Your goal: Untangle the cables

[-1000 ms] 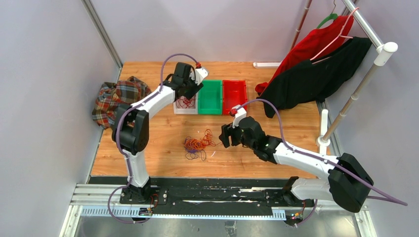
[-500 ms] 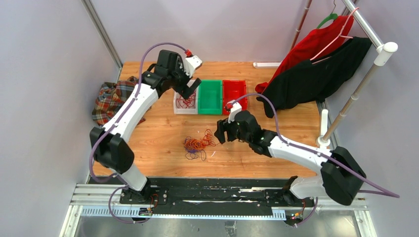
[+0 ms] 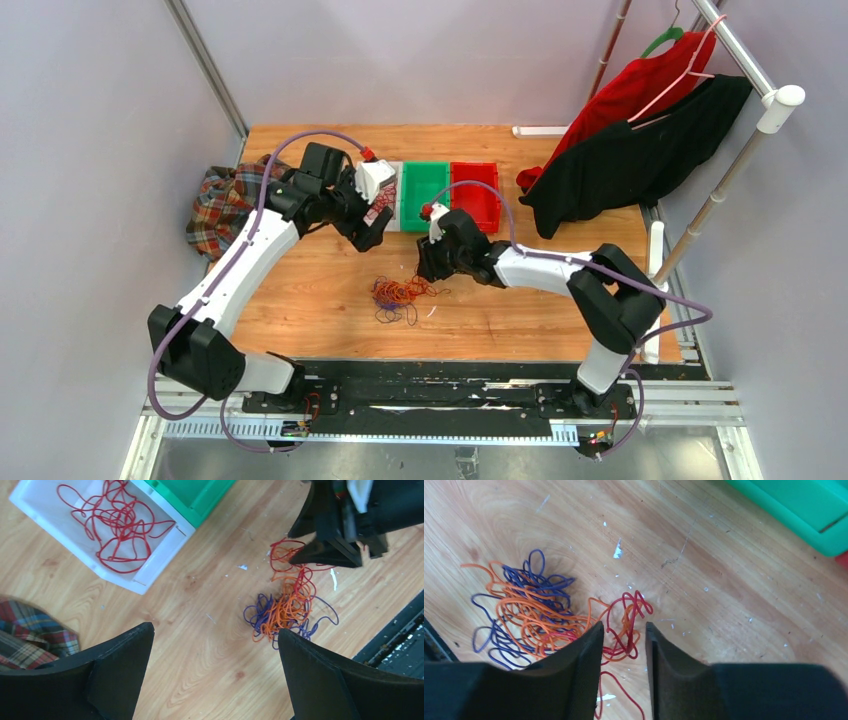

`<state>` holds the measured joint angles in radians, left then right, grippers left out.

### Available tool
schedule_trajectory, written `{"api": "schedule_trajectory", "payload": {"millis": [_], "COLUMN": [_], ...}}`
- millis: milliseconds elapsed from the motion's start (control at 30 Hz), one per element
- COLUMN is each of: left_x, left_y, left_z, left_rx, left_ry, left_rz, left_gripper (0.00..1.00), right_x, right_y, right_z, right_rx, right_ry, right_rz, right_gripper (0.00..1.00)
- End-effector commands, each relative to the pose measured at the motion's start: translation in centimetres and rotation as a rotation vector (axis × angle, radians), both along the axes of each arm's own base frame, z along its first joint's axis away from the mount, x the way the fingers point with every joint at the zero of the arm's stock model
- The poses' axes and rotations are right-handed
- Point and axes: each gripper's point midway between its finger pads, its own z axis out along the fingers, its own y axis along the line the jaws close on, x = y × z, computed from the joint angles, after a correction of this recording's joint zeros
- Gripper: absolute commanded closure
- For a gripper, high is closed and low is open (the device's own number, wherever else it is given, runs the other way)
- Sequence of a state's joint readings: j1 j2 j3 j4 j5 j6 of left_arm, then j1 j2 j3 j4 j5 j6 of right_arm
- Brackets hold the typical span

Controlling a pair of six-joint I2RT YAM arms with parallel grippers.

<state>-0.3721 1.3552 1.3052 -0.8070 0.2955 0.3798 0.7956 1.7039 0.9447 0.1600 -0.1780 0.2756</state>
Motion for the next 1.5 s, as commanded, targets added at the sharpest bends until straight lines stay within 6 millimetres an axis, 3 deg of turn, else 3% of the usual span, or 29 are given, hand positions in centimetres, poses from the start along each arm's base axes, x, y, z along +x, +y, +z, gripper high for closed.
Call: {"api": "schedule_trajectory", "payload": {"millis": [0,100,133,300,433,667,767,867,1033,1233,1467], "left_x": [-1.3,-2.2,-2.6,-5.1,-5.3,-7.6,-8.3,-8.9,-10.6,-10.8,-11.2], "left_y": [-0.9,-2.0,-2.4,-5.2,-5.9,-6.0,-5.8,-5.9,-6.2,-6.5,-6.6], "left_z": [0.3,-0.1,-0.2,1.4,3.7,7.8,8.7,9.1,8.4,7.9,6.6], "left_rx": [-0.075,-0.125,-0.148,-0.295,-0.340,-0.375,-0.375,-0.390,-0.430,-0.440,-0.431], "left_ry": [0.035,0.080,0.101,0.168,0.131,0.020,-0.035,-0.024,0.072,0.101,0.134], "left_rz": [-0.024,-0.066,-0.089,-0.259,-0.311,-0.458,-0.493,-0.507,-0.542,-0.556,-0.564], "left_gripper": [0.00,0.02,0.04,0.05,0.06,0.11,0.15,0.27,0.36,0.53,0.60], "right_x": [0.8,0.6,0.4,-1.9,-4.5,-7.8,-8.7,-9.3,-9.4,-9.2,-8.9], "right_y": [0.2,0.1,0.1,0.8,1.0,1.5,1.8,2.1,2.2,2.6,3.2], "right_z": [1.3,3.7,4.7,10.8,15.7,20.9,22.2,23.0,23.8,24.2,24.4], "right_rx": [0.021,0.065,0.084,0.229,0.369,0.536,0.577,0.599,0.621,0.646,0.665], "right_ry": [-0.017,-0.059,-0.071,-0.122,-0.171,-0.184,-0.170,-0.156,-0.158,-0.151,-0.146], "right_rz": [0.018,0.024,0.033,0.136,0.233,0.367,0.419,0.457,0.465,0.466,0.471], "right_gripper": [0.72,0.95,0.99,0.99,0.99,0.99,0.99,1.00,0.99,0.99,0.99]}}
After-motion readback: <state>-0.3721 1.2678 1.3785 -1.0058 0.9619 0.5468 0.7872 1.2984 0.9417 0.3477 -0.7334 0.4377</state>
